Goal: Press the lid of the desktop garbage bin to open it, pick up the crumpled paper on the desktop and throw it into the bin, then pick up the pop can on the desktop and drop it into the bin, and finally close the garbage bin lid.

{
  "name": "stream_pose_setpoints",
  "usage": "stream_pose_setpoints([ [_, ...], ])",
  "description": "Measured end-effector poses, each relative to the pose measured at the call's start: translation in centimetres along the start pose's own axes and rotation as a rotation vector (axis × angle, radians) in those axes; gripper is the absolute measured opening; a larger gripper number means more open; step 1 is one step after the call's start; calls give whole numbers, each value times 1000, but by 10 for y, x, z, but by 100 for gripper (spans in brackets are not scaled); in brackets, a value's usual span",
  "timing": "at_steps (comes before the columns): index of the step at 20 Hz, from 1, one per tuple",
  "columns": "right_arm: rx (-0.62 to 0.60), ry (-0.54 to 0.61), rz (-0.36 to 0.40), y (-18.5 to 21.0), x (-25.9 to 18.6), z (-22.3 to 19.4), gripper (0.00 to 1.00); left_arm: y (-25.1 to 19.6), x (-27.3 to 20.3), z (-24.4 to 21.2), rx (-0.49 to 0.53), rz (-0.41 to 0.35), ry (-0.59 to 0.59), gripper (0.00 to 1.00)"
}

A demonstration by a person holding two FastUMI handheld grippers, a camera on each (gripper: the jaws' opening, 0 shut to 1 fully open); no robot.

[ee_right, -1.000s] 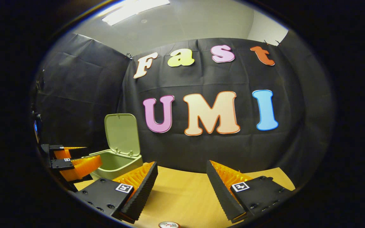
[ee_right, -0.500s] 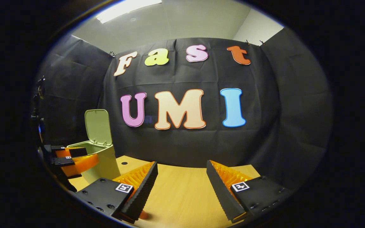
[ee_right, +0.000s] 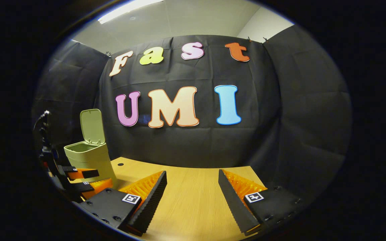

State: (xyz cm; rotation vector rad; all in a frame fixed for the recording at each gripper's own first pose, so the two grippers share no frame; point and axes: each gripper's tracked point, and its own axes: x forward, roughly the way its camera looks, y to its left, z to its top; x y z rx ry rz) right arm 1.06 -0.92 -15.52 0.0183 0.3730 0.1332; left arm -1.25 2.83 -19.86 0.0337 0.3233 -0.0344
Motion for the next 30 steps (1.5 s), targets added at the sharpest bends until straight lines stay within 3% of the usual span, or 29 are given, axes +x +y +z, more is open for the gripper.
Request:
stream_pose_setpoints([
  [8, -14, 58, -13, -31, -21, -19, 97, -18, 2, -91, -12, 15, 175, 93],
  [17, -41, 87, -10, -38, -38, -29, 97, -8, 9, -155, -12, 59, 316, 93],
  [19, -37, 95, -17, -41, -40, -33, 97, -7, 11, -154, -11, 57, 308, 79],
  [20, -34, 98, -19, -40, -41, -34, 97, -3, 9, -147, -22, 57, 308, 77],
  [30, -20, 104, 18, 3, -37, -41, 97, 23, 29, -17, -1, 33, 81, 77],
])
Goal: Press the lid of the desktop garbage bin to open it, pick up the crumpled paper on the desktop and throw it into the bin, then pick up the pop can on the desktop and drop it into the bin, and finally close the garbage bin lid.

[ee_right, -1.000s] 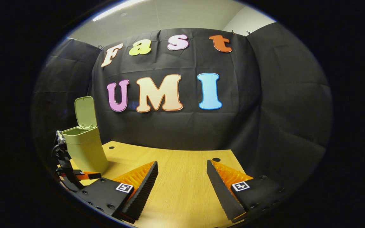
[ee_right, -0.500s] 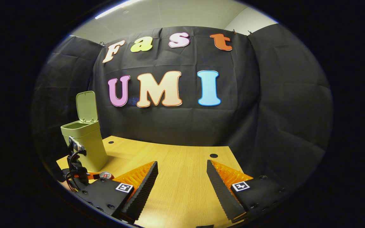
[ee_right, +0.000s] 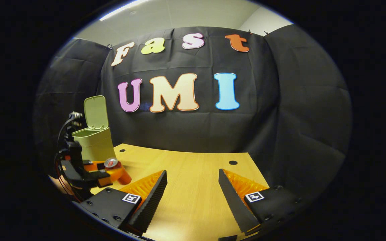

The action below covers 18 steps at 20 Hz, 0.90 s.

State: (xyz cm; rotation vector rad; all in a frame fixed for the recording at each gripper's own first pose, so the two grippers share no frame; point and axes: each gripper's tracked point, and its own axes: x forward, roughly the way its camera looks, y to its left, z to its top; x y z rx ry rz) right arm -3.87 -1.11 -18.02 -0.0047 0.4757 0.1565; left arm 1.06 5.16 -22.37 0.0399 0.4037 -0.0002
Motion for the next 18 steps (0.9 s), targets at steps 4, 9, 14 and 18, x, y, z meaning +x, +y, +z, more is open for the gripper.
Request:
stream_pose_setpoints([
  [4, 35, -7, 12, 23, 4, 1, 97, 27, 1, 70, 21, 13, -123, 77],
  [9, 22, -31, 19, 43, 5, 7, 97, 59, 6, 119, 35, 59, -207, 76],
  [14, 44, -43, 22, 53, 5, 11, 97, 98, 4, 163, -11, 106, -282, 76],
  [18, 58, -46, 27, 59, 10, 13, 97, 136, -9, 185, -18, 172, -335, 76],
])
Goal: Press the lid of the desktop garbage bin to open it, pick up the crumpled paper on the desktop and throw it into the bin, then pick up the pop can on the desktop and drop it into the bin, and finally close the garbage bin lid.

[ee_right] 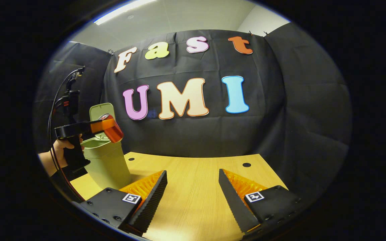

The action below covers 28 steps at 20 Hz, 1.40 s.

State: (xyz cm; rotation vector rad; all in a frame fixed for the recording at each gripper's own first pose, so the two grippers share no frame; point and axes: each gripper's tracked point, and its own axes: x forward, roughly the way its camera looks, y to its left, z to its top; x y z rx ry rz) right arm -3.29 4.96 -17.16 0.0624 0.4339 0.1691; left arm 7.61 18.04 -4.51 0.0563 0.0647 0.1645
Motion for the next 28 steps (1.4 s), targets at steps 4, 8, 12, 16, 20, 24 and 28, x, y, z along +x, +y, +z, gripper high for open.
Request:
stream_pose_setpoints([
  [4, -10, -5, 23, 12, 9, 2, 97, 42, -3, 3, 32, 78, -9, 75],
  [8, -18, 6, 56, 34, 18, 0, 96, 82, -12, -8, 33, 144, 15, 75],
  [12, -27, 12, 79, 57, 24, -3, 98, 110, -17, -22, 28, 172, 49, 77],
  [16, -37, 9, 80, 78, 29, -5, 98, 126, -15, -15, 44, 167, 54, 91],
  [20, -36, -7, 57, 101, 36, -5, 96, 131, 0, 28, 11, 97, 0, 93],
  [24, 3, -15, 22, 123, 44, -13, 97, 140, 27, 65, 9, 20, -9, 94],
  [28, 20, 4, -3, 140, 53, -26, 97, 147, 50, 97, 9, -29, -44, 92],
])
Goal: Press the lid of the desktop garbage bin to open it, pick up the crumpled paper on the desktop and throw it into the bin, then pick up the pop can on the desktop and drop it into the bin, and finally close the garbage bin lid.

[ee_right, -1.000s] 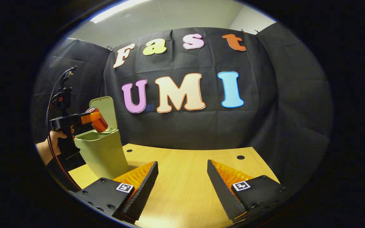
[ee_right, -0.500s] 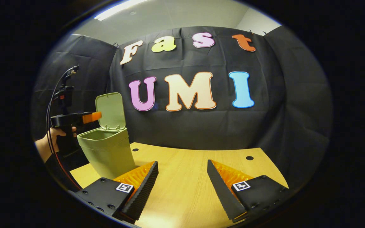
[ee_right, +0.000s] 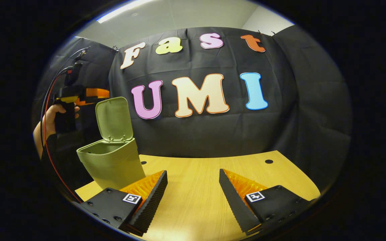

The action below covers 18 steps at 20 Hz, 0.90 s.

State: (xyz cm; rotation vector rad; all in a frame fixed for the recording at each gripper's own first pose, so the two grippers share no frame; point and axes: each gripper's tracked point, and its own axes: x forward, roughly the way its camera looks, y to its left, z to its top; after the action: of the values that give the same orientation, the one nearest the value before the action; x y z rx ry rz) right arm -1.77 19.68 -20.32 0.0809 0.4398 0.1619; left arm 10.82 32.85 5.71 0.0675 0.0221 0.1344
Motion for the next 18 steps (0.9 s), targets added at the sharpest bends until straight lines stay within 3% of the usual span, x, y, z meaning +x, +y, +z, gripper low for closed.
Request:
stream_pose_setpoints([
  [4, -6, 2, -21, 4, 6, -1, 97, 11, 31, 20, 36, -1, -25, 93],
  [9, -4, 1, -48, -4, 4, -1, 97, 15, 62, 0, 6, 6, 56, 94],
  [14, -10, 8, -47, -17, -1, -1, 97, 12, 56, -13, -12, 16, 103, 94],
  [18, -12, -5, -1, -17, -4, 7, 96, 6, 31, -15, -3, 31, 103, 94],
])
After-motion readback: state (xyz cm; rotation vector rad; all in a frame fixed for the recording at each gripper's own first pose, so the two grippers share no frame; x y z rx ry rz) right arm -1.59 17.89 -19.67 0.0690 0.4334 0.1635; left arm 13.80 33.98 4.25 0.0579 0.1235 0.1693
